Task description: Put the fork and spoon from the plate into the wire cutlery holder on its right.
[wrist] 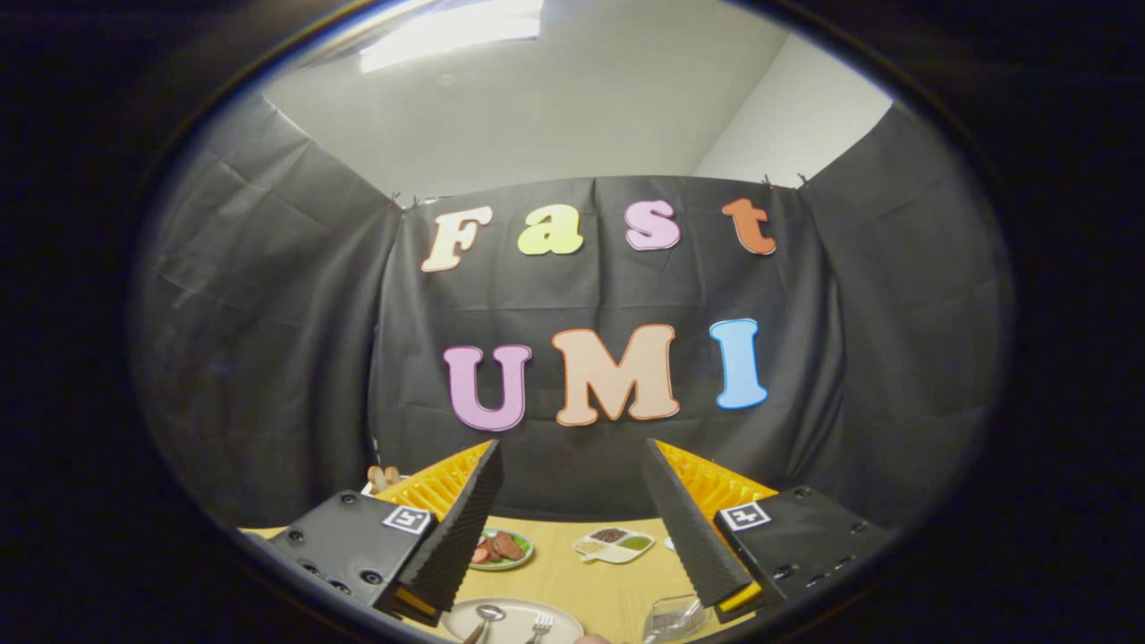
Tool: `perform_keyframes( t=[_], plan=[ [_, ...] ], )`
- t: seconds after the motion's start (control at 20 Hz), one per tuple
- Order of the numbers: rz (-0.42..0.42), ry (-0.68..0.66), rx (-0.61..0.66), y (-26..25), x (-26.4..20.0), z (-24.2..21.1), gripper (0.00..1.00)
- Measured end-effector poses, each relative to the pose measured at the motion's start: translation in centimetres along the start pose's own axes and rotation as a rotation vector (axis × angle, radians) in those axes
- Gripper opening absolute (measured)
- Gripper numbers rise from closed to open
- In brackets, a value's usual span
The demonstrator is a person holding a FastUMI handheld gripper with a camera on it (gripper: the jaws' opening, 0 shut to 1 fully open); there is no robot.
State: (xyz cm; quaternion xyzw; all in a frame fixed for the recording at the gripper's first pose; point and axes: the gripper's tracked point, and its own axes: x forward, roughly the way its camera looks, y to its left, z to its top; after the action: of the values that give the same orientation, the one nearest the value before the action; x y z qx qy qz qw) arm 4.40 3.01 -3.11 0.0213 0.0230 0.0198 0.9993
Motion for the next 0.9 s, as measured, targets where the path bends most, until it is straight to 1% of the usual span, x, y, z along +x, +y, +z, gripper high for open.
perform_keyframes(
  t=[0.25, 0.55, 0.9],
  plan=[
    [0.016, 0.042, 0.001, 0.3, 0.4, -1.8, 1.00],
    [0.038, 0.120, -0.018, 0.7, 0.5, -5.2, 1.00],
    [0.069, 0.210, -0.010, 1.9, 0.8, -9.6, 1.00]
  ],
)
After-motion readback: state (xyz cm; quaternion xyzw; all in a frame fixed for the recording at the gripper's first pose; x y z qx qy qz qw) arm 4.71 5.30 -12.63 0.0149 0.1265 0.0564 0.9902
